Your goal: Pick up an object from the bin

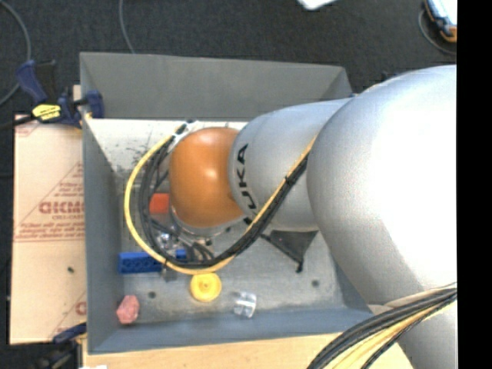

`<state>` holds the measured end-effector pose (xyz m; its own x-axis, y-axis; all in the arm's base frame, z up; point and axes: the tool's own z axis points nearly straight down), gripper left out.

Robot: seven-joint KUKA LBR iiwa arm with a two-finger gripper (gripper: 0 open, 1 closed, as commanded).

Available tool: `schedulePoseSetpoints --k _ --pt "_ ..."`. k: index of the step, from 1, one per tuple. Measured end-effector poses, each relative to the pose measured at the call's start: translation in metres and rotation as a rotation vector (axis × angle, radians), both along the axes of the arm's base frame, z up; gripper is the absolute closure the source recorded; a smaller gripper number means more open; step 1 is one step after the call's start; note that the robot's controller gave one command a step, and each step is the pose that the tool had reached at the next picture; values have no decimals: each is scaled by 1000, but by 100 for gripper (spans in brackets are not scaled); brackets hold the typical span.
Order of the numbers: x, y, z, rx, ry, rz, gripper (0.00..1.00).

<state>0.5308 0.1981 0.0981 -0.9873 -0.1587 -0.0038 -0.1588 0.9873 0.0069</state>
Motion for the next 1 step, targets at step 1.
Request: schedulePoseSetpoints --k 1 --pt "-1 0 8 -2 6 0 100"
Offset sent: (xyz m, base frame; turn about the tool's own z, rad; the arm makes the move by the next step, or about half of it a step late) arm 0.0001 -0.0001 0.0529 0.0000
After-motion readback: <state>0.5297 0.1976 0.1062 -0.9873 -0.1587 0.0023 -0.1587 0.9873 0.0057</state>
